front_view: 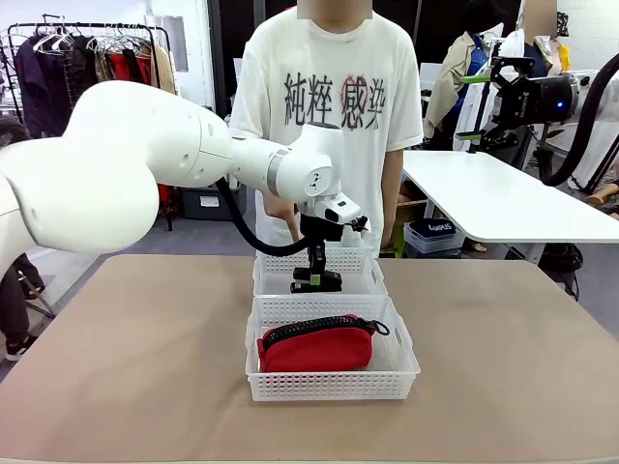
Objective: Distribute items into two baskets.
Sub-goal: Place the picked Stapler into the Organizing basket as instructed by the person.
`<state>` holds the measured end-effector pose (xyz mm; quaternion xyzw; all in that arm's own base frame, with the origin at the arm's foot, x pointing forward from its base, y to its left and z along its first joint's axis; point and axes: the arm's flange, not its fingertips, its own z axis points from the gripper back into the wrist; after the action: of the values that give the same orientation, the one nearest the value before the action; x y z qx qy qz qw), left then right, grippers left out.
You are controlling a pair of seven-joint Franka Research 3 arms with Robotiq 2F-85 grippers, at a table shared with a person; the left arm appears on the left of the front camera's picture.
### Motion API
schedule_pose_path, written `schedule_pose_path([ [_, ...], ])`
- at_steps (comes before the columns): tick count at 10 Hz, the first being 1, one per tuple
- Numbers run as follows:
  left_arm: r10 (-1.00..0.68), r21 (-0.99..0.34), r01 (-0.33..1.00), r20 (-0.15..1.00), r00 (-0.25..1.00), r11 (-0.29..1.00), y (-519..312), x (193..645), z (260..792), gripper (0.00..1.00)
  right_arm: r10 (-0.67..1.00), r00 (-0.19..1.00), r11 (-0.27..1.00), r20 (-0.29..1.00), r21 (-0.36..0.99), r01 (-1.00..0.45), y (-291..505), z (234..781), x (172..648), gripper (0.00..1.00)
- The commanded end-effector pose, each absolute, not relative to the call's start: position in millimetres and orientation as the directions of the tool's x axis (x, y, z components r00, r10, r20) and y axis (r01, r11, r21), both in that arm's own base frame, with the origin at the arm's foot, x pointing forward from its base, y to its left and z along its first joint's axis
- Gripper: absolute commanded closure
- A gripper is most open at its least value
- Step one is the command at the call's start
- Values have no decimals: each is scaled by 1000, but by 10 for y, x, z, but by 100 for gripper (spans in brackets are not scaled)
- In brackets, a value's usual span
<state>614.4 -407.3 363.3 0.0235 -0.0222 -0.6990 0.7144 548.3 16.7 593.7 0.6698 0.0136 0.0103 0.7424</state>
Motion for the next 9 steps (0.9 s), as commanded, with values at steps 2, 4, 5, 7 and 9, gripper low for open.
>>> schedule_pose_path([
  [2,-999,55,998,-27,19,17,-4100,6237,3640,100,27,1000,104,-2,995,-1,174,5965,5479,0],
  [4,-999,49,999,-34,24,23,-4110,6250,3610,100,27,1000,104,-2,995,-1,174,5965,5479,0],
  [5,-999,37,999,-37,28,27,-4116,6248,3568,100,27,1000,104,-2,995,-1,174,5965,5479,0],
  [7,-999,31,999,-39,28,27,-4110,6251,3556,100,27,1000,104,-2,995,-1,174,5965,5479,0],
  [9,-999,21,999,-35,33,32,-4110,6248,3526,94,27,1000,104,-2,995,-1,174,5965,5479,0],
])
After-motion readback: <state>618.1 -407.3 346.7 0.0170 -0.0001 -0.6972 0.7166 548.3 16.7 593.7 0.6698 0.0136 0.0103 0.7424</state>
